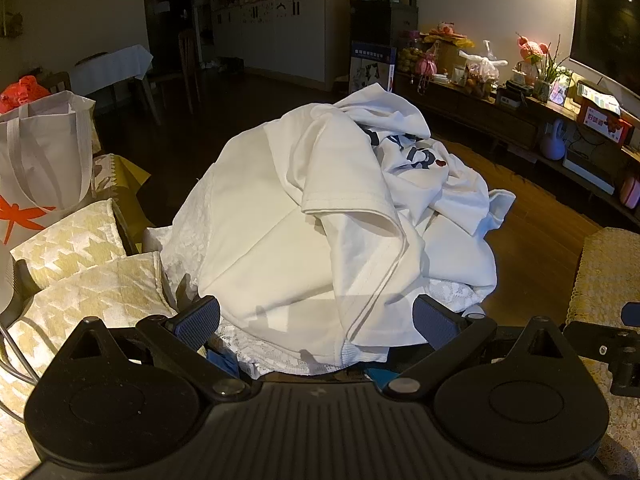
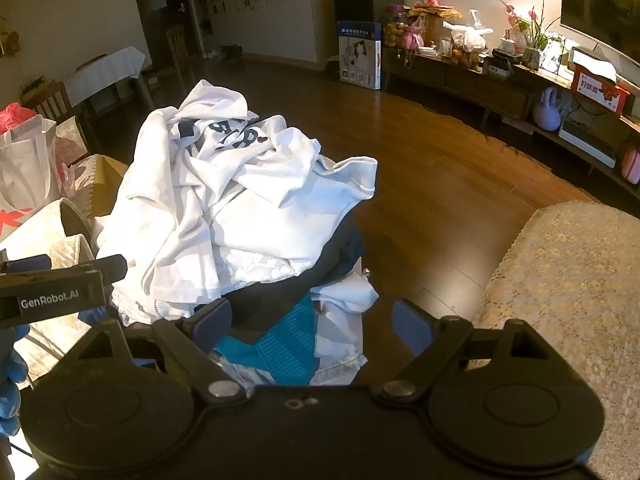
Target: Fold clothes
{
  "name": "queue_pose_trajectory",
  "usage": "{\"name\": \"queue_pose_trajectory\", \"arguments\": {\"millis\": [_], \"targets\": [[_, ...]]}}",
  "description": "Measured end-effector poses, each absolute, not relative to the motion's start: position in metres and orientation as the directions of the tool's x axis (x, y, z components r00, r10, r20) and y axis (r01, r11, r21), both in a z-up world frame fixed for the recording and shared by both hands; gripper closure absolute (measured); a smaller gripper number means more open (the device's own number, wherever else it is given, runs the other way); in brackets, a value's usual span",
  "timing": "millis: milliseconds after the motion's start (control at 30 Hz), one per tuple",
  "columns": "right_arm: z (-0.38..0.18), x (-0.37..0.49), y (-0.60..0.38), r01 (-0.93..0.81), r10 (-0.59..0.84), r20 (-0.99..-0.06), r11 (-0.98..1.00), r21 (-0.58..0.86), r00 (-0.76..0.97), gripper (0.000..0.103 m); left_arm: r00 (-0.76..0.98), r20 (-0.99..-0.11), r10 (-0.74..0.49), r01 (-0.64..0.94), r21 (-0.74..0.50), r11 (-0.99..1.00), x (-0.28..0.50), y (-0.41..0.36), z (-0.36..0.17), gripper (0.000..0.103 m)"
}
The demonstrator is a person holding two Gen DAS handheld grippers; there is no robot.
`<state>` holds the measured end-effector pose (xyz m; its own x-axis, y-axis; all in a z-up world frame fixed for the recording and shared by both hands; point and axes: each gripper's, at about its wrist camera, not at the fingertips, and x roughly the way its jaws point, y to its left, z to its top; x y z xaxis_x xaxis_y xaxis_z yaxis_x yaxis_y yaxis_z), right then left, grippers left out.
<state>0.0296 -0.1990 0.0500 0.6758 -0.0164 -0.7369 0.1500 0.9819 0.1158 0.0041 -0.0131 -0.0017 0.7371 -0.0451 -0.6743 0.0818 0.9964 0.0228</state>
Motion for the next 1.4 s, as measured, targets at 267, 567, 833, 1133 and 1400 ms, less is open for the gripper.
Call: {"name": "queue_pose_trajectory", "arguments": {"millis": [267,567,833,1133,1400], "targets": [[0.043,0.038,-0.199,0.142,-0.010,-0.750,0.983,0.112,0.661,0.000,0.726,-0.685,-0.049,0.083,0.017,0.996,0.011,-0.013,-0.008,0.000],[0.048,0.074,-0.203,0.095,0.020,-0.756,0.989,0.109,0.654,0.000,0.701,-0.707,-0.095,0.151,0.017,0.988,0.042,-0.012,-0.008,0.000],[0.083,0.156,-0.216,0.043,0.082,-0.758,0.989,0.143,0.647,0.000,0.635,-0.758,-0.148,0.191,-0.032,0.981,0.113,0.002,0.017,0.000],[0.067,0.237,-0.217,0.055,0.170,-0.774,0.965,0.255,0.610,0.000,0.568,-0.803,-0.180,0.126,-0.131,0.983,0.183,0.002,0.021,0.001],[0.027,0.254,-0.237,0.148,0.199,-0.803,0.931,0.335,0.561,0.000,0.525,-0.829,-0.191,0.109,-0.157,0.981,0.211,-0.007,0.000,0.001]]}}
